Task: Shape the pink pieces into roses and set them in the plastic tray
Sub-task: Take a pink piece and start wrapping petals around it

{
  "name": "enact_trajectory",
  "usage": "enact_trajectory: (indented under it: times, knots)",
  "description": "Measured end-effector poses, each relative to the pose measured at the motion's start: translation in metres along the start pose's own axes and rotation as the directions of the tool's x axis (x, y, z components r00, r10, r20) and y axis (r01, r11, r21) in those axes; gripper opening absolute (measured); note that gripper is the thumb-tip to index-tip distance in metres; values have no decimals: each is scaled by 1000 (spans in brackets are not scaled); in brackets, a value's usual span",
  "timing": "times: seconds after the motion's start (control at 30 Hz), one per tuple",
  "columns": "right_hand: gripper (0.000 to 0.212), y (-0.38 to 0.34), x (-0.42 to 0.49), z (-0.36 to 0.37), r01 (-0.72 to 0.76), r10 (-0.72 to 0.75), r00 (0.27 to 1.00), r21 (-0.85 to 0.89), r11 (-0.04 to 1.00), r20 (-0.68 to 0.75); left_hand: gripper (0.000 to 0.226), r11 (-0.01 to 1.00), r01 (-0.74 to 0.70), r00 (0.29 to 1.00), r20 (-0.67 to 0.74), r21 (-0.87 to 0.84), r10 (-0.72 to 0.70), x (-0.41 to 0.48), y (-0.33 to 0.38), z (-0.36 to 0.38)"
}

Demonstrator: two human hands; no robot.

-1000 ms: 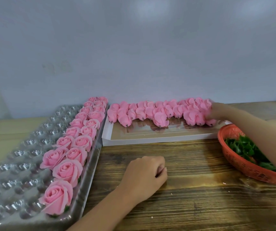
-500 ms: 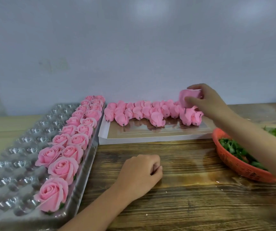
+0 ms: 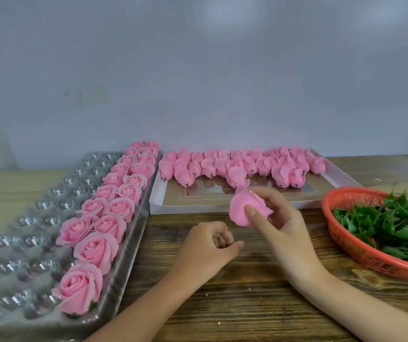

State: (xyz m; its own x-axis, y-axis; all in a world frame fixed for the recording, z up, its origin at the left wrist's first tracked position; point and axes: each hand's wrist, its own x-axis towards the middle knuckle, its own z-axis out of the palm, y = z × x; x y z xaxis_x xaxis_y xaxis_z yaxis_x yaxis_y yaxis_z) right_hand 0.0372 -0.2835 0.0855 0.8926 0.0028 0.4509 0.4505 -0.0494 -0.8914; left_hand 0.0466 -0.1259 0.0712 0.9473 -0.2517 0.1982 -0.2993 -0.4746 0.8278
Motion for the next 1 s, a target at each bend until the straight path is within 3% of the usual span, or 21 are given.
enact_trajectory:
  times: [0.1, 0.2, 0.53, 0.67, 0.87, 1.0]
  knots:
    - [20, 5, -5, 3, 27, -19, 993, -67, 997, 113, 10, 1000, -12, 1000, 14, -15, 12, -1, 2, 0]
    - [20, 8, -6, 4, 38, -22, 987, -98, 994, 156, 21, 1000, 3, 1000, 13, -20, -3, -1, 3, 0]
    - [33, 8, -6, 3, 20, 12, 977, -146, 989, 214, 24, 997, 73, 997, 31, 12, -73, 0, 4, -3]
    - [37, 7, -4, 4, 17, 13, 971, -125, 992, 238, 22, 1000, 15, 998, 69, -4, -15, 0, 6, -5]
    - [38, 8, -5, 6, 54, -13, 971, -169, 984, 240, 23, 999, -5, 1000, -4, -31, 5, -2, 11, -6]
    - [40, 10, -5, 7, 36, -3, 971, -135, 990, 239, 5, 999, 22, 999, -42, -31, -23, -1, 10, -5]
